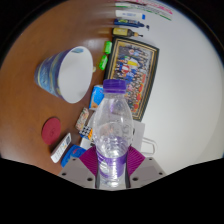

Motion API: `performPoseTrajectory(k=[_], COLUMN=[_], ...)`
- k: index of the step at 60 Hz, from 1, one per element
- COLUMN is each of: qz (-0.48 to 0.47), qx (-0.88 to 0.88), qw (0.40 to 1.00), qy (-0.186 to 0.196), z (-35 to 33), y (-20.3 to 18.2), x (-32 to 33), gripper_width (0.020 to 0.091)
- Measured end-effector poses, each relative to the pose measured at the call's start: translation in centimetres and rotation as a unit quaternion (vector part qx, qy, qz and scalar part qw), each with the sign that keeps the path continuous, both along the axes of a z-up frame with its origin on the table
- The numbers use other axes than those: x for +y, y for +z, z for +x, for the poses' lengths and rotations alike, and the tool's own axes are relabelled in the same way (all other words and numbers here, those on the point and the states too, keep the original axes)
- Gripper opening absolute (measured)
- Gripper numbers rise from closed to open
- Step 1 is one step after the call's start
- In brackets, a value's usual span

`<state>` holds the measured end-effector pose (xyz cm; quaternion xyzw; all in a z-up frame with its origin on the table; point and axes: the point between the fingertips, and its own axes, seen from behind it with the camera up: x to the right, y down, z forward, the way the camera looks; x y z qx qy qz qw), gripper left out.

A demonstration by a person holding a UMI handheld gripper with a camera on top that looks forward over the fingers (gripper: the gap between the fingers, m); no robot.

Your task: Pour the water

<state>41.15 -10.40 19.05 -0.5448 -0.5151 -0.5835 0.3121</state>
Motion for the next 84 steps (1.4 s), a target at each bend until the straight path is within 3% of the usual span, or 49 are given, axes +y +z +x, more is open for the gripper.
performPoseTrajectory(k=[12, 23, 39, 52, 63, 77, 84], qz=[-0.040, -0.038, 0.002, 0.041, 0.033, 0.014, 0.012], qx=[-0.104, -0.071, 0.178, 0.510, 0.710, 0.771, 0.772], qw=[0.993, 0.996, 0.984, 0.859, 0.703, 0.635, 0.633], qy=[0.043, 0.035, 0.017, -0.011, -0.038, -0.051, -0.054], z=[-0.8, -0.7, -0.1, -0.2, 0.2, 0.4, 0.8], y=[-1.6, -1.4, 1.5, 2.6, -1.0, -8.5, -10.8], x=[0.6, 0.3, -0.4, -0.6, 1.0, 2.9, 2.7], gripper_width=[0.0334, 0.0335, 0.0335, 0.0338, 0.0339, 0.0340, 0.0360])
